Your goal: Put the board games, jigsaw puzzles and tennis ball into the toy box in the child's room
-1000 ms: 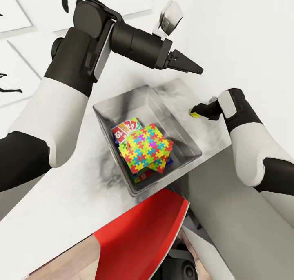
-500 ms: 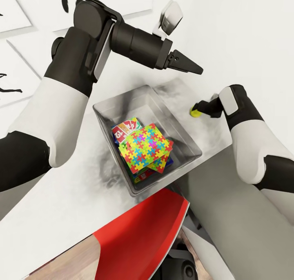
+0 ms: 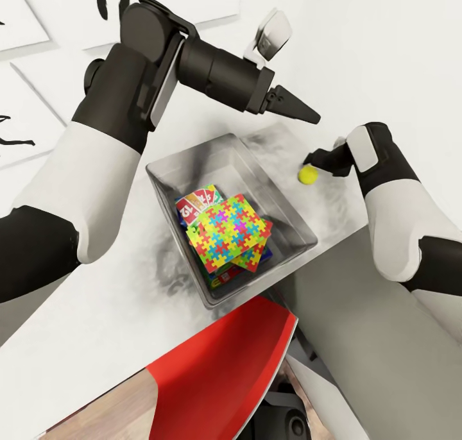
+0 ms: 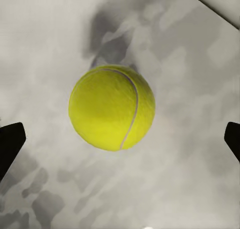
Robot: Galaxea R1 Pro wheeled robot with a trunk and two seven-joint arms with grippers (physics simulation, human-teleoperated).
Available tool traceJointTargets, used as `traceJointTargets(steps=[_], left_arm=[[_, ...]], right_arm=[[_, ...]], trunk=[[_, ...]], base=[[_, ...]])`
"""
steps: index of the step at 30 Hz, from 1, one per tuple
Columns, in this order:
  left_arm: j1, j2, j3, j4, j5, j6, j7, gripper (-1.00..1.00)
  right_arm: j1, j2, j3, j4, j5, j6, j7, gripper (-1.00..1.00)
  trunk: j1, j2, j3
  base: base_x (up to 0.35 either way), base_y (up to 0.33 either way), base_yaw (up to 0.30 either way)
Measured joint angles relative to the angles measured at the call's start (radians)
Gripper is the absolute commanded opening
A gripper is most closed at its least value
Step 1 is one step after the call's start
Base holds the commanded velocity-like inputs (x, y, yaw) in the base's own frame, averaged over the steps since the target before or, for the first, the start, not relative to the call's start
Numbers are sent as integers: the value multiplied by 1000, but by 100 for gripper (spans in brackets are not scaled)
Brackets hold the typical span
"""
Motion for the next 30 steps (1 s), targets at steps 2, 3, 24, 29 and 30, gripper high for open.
traceJointTargets(steps=[2, 3, 24, 29, 30], left_arm=[[0, 0, -1, 0, 0, 0, 0, 100], [0, 0, -1, 0, 0, 0, 0, 100], [0, 0, -3, -2, 1, 0, -1, 100], [0, 0, -3, -3, 1, 0, -2, 100], [0, 0, -3, -3, 1, 0, -2, 100]], right_arm=[[-1, 6, 0, 1, 0, -1, 0, 100], [-2, 7, 0, 1, 1, -1, 0, 100], [-20, 19, 0, 0, 2, -1, -1, 100], [-35, 18, 1, 0, 2, 0, -1, 100], [-37, 18, 1, 0, 2, 0, -1, 100]], trunk=[[0, 0, 0], [0, 0, 0], [0, 0, -27], [0, 0, -35], [0, 0, -37]], base=[[0, 0, 0], [0, 0, 0], [0, 0, 0], [0, 0, 0], [0, 0, 0]])
